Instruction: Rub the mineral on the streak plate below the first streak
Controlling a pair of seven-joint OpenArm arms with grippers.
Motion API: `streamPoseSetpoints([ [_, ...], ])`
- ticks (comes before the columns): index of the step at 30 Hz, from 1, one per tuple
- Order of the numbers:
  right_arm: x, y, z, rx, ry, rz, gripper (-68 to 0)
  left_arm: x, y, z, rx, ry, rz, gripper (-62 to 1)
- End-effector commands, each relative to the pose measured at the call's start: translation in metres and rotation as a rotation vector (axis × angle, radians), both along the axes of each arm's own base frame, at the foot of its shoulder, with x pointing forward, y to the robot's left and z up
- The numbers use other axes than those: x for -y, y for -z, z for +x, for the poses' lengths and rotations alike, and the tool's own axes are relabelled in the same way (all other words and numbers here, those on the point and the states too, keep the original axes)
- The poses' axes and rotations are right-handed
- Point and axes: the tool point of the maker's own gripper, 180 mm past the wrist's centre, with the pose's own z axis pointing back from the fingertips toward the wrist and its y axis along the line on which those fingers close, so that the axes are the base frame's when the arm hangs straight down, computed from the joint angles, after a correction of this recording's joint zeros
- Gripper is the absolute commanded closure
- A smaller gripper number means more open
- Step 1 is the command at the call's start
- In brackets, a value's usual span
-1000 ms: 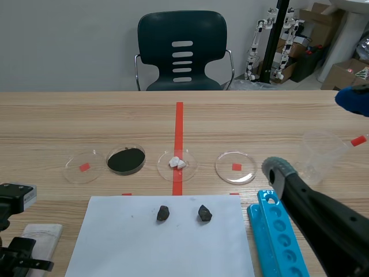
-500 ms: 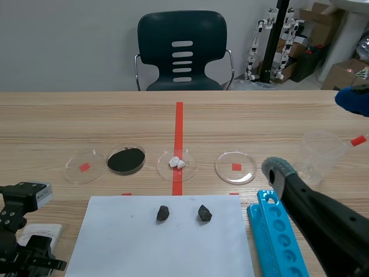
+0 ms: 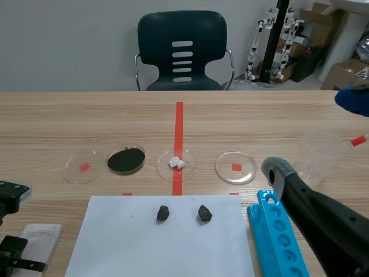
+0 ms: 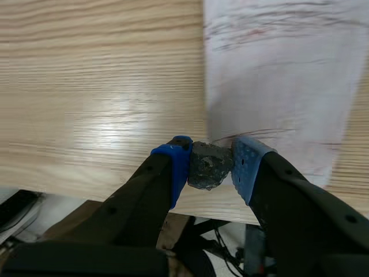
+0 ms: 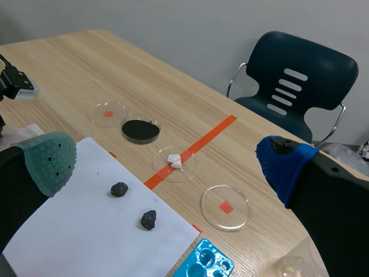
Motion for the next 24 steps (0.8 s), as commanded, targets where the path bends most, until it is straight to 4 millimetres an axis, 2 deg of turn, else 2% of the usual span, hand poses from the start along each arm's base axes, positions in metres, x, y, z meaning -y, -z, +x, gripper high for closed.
streamPoseSetpoints([
  [1,-0.001,-0.008,0.001,0.02,-0.003,0.019,-67.9,-0.007,-0.002,-0.001,-0.001,0.0,0.023,-12.6],
  [7,-0.001,-0.008,0.001,0.02,-0.003,0.019,-67.9,-0.008,-0.003,0.002,0.024,-0.012,0.029,-12.6],
  [12,-0.001,-0.008,0.001,0.02,-0.004,0.019,-67.9,0.005,-0.005,0.016,0.112,0.011,-0.036,-12.6],
  [17,-0.001,-0.008,0.001,0.02,-0.004,0.019,-67.9,0.017,-0.018,0.032,0.237,0.082,-0.061,-12.6],
  [20,-0.001,-0.008,0.001,0.02,-0.004,0.019,-67.9,0.028,-0.027,0.042,0.322,0.136,-0.088,-12.6],
  [24,-0.001,-0.008,0.001,0.02,-0.004,0.019,-67.9,0.059,-0.044,0.053,0.456,0.232,-0.222,-12.6],
])
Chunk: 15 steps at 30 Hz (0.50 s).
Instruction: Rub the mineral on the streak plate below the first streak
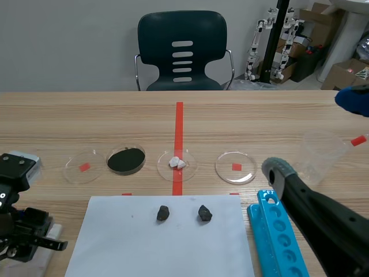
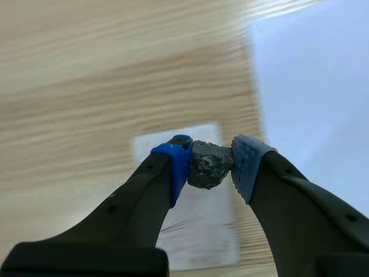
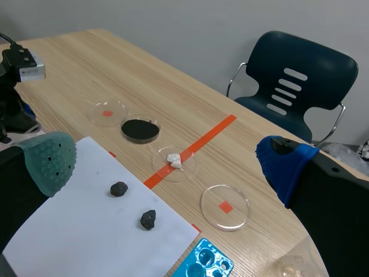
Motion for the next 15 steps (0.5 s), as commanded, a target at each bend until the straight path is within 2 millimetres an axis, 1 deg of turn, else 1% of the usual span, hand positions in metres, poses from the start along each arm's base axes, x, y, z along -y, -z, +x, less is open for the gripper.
streamPoseSetpoints([
  [1,-0.001,-0.007,0.001,0.019,-0.004,0.017,-67.9,0.007,-0.013,0.004,0.054,0.045,-0.026,-12.6],
  [8,-0.001,-0.007,0.001,0.019,-0.004,0.017,-67.9,0.039,-0.049,0.008,0.222,0.208,-0.105,-12.6],
  [12,-0.001,-0.007,0.001,0.019,-0.004,0.017,-67.9,0.064,-0.072,0.002,0.314,0.318,-0.158,-12.6],
  [15,-0.001,-0.007,0.001,0.019,-0.004,0.017,-67.9,0.086,-0.091,-0.007,0.379,0.392,-0.215,-12.6],
])
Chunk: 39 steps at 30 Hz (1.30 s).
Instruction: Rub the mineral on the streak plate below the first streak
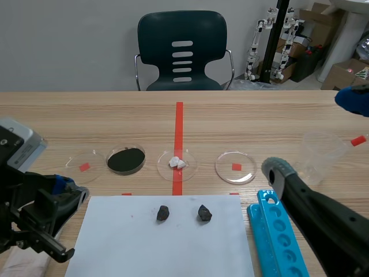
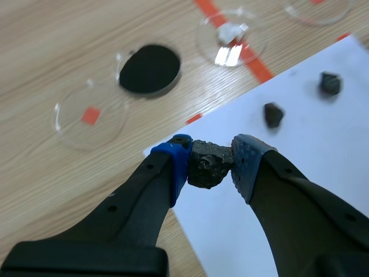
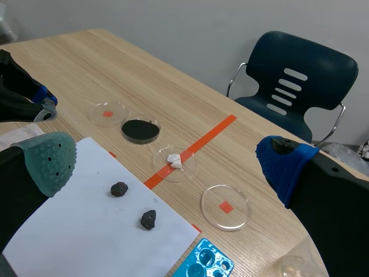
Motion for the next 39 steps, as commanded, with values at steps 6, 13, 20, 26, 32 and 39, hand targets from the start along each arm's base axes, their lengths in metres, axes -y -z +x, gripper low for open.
streamPoseSetpoints([
  [6,-0.001,-0.008,0.001,0.02,-0.004,0.019,-67.9,0.049,-0.046,-0.027,0.122,0.166,-0.105,-12.6],
  [13,-0.001,-0.008,0.001,0.02,-0.003,0.019,-67.9,0.077,-0.075,-0.038,0.221,0.264,-0.141,-12.6],
  [20,-0.001,-0.008,0.001,0.02,-0.003,0.019,-67.9,0.08,-0.077,-0.04,0.235,0.28,-0.136,-12.6],
  [26,-0.001,-0.008,0.001,0.02,-0.003,0.019,-67.9,0.08,-0.076,-0.04,0.234,0.281,-0.132,-12.6],
  [32,-0.001,-0.008,0.001,0.02,-0.003,0.019,-67.9,0.08,-0.076,-0.04,0.234,0.281,-0.132,-12.6],
  [39,-0.001,-0.008,0.001,0.02,-0.003,0.019,-67.9,0.08,-0.076,-0.04,0.234,0.281,-0.132,-12.6],
])
